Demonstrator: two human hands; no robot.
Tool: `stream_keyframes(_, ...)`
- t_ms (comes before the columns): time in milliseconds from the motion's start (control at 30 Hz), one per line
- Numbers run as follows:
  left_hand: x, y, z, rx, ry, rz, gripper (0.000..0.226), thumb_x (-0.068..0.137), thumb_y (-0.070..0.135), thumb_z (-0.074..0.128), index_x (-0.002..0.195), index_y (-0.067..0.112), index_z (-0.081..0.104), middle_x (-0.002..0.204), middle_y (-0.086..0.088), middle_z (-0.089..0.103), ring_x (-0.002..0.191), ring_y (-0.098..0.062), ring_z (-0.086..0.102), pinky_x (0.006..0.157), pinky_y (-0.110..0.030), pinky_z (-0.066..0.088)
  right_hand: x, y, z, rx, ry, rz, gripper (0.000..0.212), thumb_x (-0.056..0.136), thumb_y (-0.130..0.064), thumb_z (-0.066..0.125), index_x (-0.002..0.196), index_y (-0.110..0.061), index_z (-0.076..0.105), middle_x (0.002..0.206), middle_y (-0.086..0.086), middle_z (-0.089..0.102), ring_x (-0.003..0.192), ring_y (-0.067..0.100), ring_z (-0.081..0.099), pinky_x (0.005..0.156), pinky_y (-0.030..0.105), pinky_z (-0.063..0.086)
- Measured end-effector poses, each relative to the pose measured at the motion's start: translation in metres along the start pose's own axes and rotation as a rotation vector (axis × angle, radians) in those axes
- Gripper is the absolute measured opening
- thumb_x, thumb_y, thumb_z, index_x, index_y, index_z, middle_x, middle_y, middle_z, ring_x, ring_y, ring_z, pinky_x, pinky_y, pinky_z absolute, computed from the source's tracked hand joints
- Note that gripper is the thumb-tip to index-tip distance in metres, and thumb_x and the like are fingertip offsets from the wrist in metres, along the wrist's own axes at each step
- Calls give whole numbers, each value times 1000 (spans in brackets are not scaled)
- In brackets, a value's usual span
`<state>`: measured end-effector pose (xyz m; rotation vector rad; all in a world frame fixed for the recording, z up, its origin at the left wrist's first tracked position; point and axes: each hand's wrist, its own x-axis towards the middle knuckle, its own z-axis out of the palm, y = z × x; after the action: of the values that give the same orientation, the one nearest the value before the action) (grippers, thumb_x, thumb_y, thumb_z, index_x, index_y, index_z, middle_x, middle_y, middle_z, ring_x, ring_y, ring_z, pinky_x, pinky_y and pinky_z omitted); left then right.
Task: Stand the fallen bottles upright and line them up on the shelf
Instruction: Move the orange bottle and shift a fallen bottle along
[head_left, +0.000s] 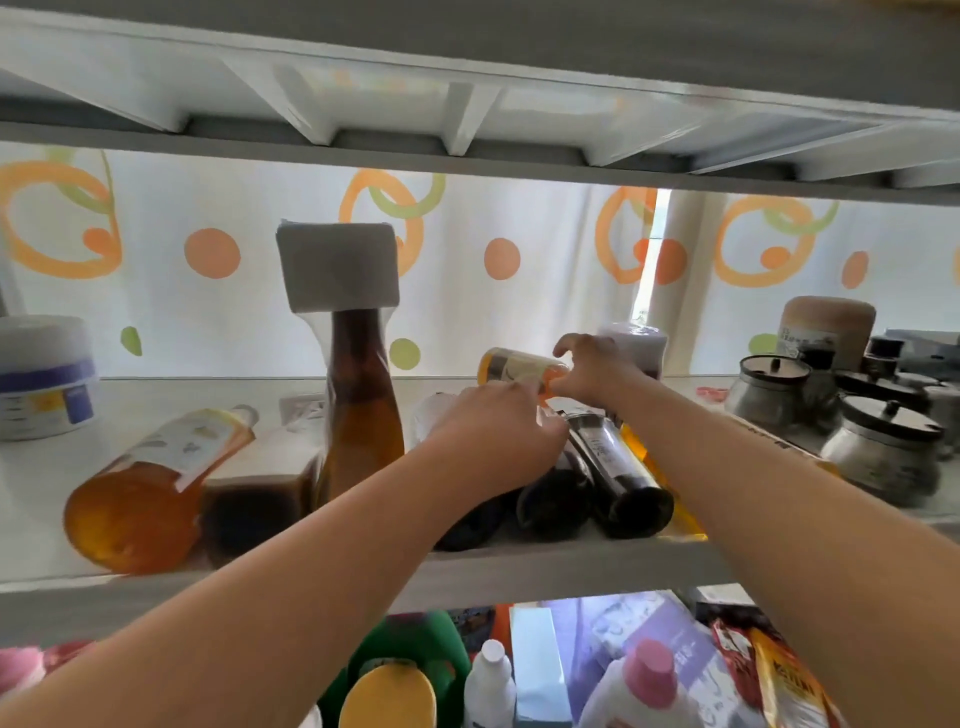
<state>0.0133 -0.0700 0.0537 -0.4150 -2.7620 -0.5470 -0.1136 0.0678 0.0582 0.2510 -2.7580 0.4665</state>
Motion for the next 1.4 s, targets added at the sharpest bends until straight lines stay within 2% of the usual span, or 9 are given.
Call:
stream_keyframes(233,-4,-12,3,-26,-19,30,48,94,39,39,140,24,34,128,-5,55,115,-20,49,97,-34,37,46,-3,24,-183,-184,12,61,74,-30,70,127,-13,47,119,11,58,107,26,54,86,32,46)
stream_keyframes(367,-7,-15,1,-47,20,73,51,95,42,39,143,28,29,131,-2,52,118,-18,45,99,-33,36,59,-2,32,-202,-240,29,57,74,-29,69,123,-12,46,112,10,59,95,24,55,78,30,46)
stream_keyframes(500,-7,-17,0,-49,92,106,46,95,40,39,139,26,34,127,-2,54,115,-19,46,97,-33,37,64,-1,39,-197,-237,36,49,74,-31,68,115,-13,47,108,11,59,86,24,52,72,29,42)
stream_keyframes(567,-10,-15,0,-54,124,127,44,95,39,39,137,26,36,128,-1,53,116,-18,46,97,-32,37,65,-4,41,-197,-206,33,50,72,-31,70,113,-12,48,107,11,57,86,25,53,71,30,42)
stream_keyframes(700,-17,-11,0,-57,201,153,42,95,39,41,135,27,37,133,3,50,122,-15,43,101,-31,37,61,-13,43,-308,-128,-11,56,79,-24,63,128,-13,38,117,12,39,103,32,52,80,35,41)
stream_keyframes(800,-17,-13,-4,-64,245,147,42,95,35,41,136,27,38,132,3,51,121,-15,44,100,-29,38,51,-21,37,-462,-51,-53,48,86,-17,56,129,-15,35,122,12,37,111,32,47,80,37,35)
stream_keyframes(867,-19,-14,-7,-66,261,143,41,95,34,41,136,26,40,129,2,53,120,-15,45,99,-29,38,44,-22,34,-483,17,-88,45,87,-14,53,129,-14,36,121,14,38,109,34,47,88,40,38)
stream_keyframes(1200,-36,-15,-15,-72,276,76,43,95,26,42,137,21,39,128,-7,53,117,-22,49,96,-34,40,-45,-15,-24,-259,304,-205,74,75,-17,71,138,-17,33,124,15,42,112,34,49,95,42,41)
stream_keyframes(1400,-53,2,-28,-100,368,106,63,88,30,56,143,24,24,143,-10,33,129,-28,38,105,-36,35,-122,-19,-65,-167,428,-310,80,67,-16,79,137,-13,39,125,17,44,110,33,50,89,42,45)
